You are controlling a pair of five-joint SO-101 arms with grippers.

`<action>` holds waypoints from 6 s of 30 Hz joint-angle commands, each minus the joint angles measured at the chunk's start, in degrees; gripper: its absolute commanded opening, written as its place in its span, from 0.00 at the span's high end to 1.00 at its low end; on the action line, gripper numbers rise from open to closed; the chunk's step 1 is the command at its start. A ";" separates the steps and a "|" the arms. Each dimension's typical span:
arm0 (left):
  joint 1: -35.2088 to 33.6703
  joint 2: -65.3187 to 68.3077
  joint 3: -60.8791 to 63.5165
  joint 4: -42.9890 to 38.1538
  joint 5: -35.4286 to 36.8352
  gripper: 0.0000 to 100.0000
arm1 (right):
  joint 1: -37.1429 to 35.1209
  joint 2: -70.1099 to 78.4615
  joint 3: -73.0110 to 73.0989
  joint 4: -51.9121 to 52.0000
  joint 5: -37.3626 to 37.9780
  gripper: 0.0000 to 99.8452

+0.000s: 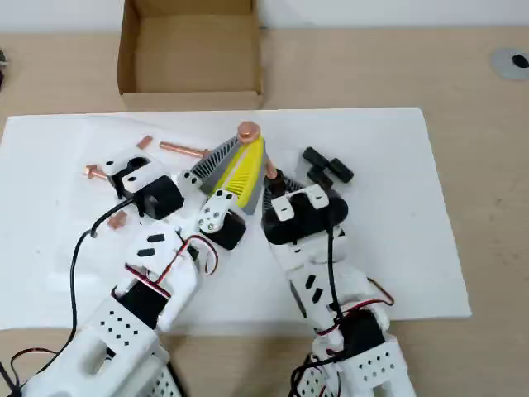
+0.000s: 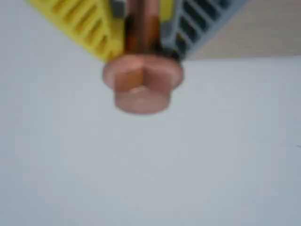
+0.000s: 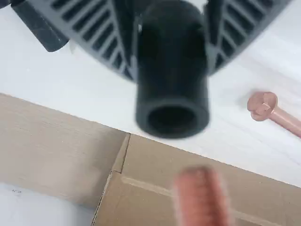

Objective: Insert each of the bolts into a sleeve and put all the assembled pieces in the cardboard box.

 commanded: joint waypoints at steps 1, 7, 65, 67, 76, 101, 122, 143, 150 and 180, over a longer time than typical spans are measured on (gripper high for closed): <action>0.18 0.04 -1.23 -1.49 -0.35 0.99 | -0.13 -4.26 -2.15 0.18 0.53 0.99; 0.35 0.04 -1.23 -1.14 0.00 0.99 | -0.13 -4.26 -2.33 -0.09 1.23 0.99; 0.35 0.13 -2.64 5.80 -6.86 0.99 | -0.13 -4.26 -5.85 0.18 2.81 0.99; -2.11 0.13 -4.75 5.80 -6.68 0.99 | -0.31 -4.26 -5.85 0.18 2.81 0.99; -4.13 0.04 -7.91 4.92 -3.16 0.99 | -0.31 -4.26 -5.58 0.18 2.81 0.99; -4.66 6.46 -15.12 3.69 -1.14 0.99 | -2.59 -6.64 -1.89 -1.23 5.27 0.99; -4.31 6.55 -15.47 3.96 -0.79 0.99 | -2.59 -6.64 -0.22 -16.44 5.19 0.99; -2.81 6.55 -27.43 27.43 -0.88 0.99 | -2.33 -6.64 -0.22 -16.35 5.19 0.99; -2.90 6.55 -24.79 24.09 -1.05 0.99 | -2.33 -6.64 -0.22 -16.35 5.19 0.99; -0.62 6.55 -21.89 26.02 1.67 0.99 | -2.24 -6.64 -0.22 -16.35 5.19 0.99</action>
